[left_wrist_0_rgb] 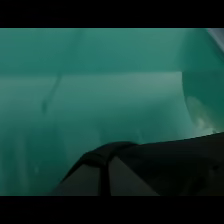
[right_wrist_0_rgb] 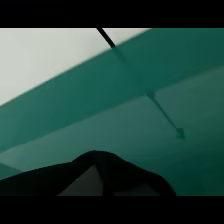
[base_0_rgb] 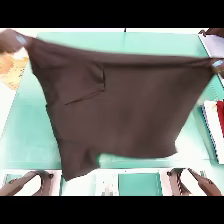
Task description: Fold the shirts.
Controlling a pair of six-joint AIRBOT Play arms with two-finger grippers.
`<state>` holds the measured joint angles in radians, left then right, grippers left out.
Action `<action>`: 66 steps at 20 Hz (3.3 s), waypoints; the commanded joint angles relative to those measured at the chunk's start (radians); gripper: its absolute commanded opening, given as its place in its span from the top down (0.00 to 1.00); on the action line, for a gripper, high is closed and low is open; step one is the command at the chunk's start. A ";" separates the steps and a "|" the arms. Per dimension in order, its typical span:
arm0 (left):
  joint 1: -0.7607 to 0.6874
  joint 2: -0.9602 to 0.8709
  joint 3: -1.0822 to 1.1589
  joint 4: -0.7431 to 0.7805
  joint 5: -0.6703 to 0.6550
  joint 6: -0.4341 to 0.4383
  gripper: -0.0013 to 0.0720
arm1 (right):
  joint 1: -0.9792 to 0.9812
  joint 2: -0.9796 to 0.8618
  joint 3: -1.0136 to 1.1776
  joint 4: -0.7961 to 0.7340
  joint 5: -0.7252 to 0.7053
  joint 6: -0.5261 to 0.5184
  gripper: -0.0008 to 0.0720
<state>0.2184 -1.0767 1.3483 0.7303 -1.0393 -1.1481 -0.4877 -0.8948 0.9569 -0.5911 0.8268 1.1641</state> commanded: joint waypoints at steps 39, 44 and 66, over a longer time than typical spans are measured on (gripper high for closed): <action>0.011 -0.536 -0.062 0.182 -0.224 -0.030 0.36 | 0.027 -0.608 0.045 -0.384 0.303 0.193 0.44; 0.079 -0.516 -0.005 0.291 -0.568 -0.164 0.96 | -0.015 -0.448 0.036 -0.575 0.423 0.354 0.97; -0.032 -0.087 -0.836 0.230 -0.034 -0.205 0.39 | -0.021 0.397 -0.565 -0.665 0.508 0.698 0.61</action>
<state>0.2420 -1.1645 0.5823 1.0149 -1.2125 -1.3598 -0.5087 -0.6018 0.4759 -1.2575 1.3312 1.8130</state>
